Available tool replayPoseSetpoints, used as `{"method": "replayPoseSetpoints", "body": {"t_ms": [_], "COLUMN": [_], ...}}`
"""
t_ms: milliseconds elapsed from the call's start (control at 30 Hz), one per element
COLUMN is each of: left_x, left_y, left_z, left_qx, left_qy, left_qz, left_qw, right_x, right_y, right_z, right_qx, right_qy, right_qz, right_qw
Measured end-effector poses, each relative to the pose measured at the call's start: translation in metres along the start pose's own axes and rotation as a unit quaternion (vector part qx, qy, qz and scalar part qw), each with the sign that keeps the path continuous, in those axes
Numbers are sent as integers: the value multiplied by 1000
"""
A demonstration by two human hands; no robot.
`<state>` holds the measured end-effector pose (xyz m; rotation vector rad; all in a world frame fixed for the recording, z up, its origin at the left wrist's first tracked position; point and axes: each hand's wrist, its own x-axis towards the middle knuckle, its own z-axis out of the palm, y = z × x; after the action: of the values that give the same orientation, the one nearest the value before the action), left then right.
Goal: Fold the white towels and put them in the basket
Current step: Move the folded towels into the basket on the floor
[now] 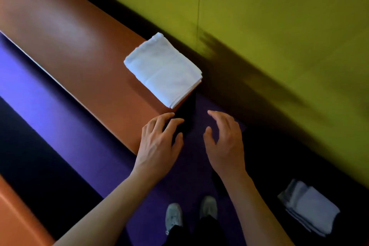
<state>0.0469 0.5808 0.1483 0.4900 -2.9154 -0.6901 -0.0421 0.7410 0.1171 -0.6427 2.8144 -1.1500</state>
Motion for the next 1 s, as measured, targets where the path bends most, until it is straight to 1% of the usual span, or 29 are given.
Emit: {"method": "replayPoseSetpoints", "body": {"t_ms": [233,400,500,600,667,700,767,833,933,1000], "left_x": [65,124,166,205,226,236,254,269,293,307], "left_y": [-44,-79,-102,-127,-148,-159,-181,-202,-227,-238], "left_z": [-10,-13,-11,-5,-2,-1,2,6,9,10], "left_qx": [16,50,62,85,100,106,121,128,109,95], "left_qy": [-14,-51,-59,-92,-108,-116,-150,-196,-255,-288], "left_qz": [-29,-20,12,64,84,91,111,128,157,179], "left_qw": [999,997,996,990,986,983,975,964,948,936], "right_x": [75,134,160,180,187,190,186,173,158,154], "right_y": [-9,-14,-9,-5,-4,-3,0,-3,-18,-30], "right_z": [54,98,121,142,155,160,168,175,188,197], "right_qx": [6,36,7,-27,-66,-84,-104,-99,-58,-6], "right_qy": [-18,-23,-17,-5,9,19,39,28,-9,-7], "right_qz": [-13,-7,-11,-17,-20,-6,51,121,232,261], "right_qw": [1000,999,1000,999,998,996,993,987,971,965]}}
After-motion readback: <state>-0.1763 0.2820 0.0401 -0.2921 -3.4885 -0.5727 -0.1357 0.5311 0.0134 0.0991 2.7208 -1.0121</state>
